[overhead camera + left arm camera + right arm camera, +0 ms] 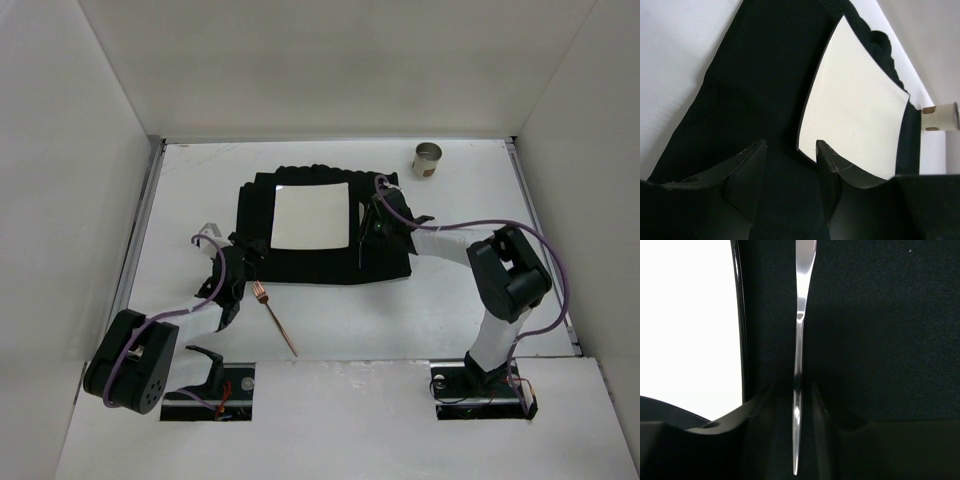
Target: Set the dinner table for one person
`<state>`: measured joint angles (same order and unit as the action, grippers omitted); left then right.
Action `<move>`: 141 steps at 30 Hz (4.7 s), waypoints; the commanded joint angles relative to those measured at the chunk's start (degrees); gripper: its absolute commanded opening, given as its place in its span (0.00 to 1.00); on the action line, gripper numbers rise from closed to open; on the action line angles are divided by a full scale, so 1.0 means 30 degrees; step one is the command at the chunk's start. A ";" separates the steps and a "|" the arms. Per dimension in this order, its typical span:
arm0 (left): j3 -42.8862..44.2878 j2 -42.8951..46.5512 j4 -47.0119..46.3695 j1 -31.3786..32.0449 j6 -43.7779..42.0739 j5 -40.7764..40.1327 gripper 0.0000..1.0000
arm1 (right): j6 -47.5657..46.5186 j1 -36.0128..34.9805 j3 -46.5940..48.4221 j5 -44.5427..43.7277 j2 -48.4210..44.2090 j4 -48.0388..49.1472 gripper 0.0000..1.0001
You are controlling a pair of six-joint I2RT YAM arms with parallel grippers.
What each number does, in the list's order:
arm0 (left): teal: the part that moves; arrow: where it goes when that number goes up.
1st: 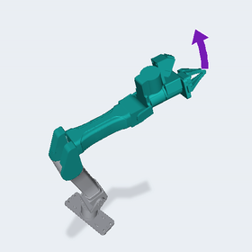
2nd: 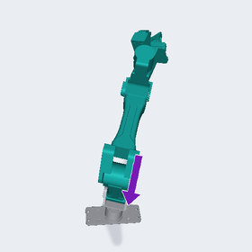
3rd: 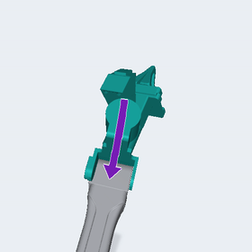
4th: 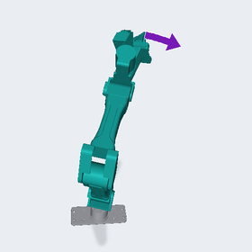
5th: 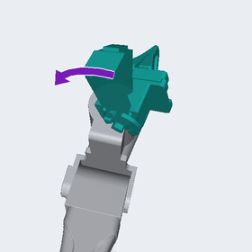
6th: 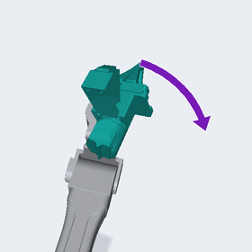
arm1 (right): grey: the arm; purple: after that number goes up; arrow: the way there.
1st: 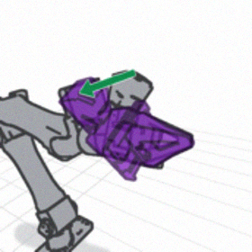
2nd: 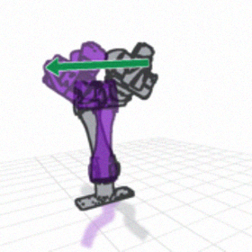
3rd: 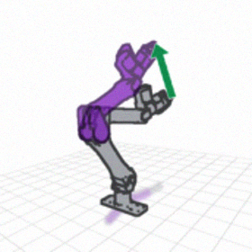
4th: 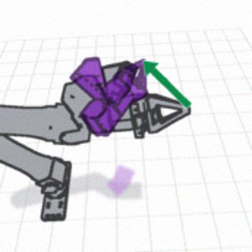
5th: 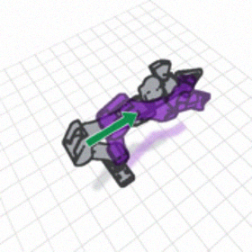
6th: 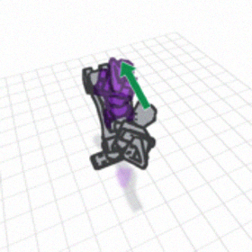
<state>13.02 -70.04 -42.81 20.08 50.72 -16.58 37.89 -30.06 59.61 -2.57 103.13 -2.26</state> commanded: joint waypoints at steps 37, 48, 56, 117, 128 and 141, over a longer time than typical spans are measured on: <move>0.8114 -0.1321 2.9420 1.6262 1.6054 -0.5843 0.35 | 0.0525 -0.0393 -0.6951 -0.0786 -0.7570 0.7667 0.27; 0.7176 -0.1848 2.8186 1.5882 1.5935 -0.5110 0.27 | 0.0291 -0.0394 -0.6951 -0.0579 -0.7834 0.7610 0.29; 0.6677 -0.1849 2.8331 1.5530 1.5497 -0.5196 0.07 | 0.0290 0.0075 -0.7215 -0.0697 -0.8303 0.7580 0.29; 1.7751 -1.0930 1.9982 -0.0233 -1.4182 0.0077 0.08 | 0.0993 0.0457 -0.7596 -0.0609 -0.7454 0.8371 0.31; 1.6727 -0.9382 1.9777 0.0352 -1.3452 -0.1388 0.44 | 0.0935 0.0457 -0.7567 -0.0667 -0.7453 0.8371 0.41; 1.0495 -0.0185 1.2787 0.2489 -0.9205 -0.2004 0.23 | -0.0178 0.0251 -0.7655 -0.1925 -0.8683 0.8108 0.13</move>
<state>50.54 -74.43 5.30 26.30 18.44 -21.74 39.16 -28.75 36.67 -5.65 79.94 18.92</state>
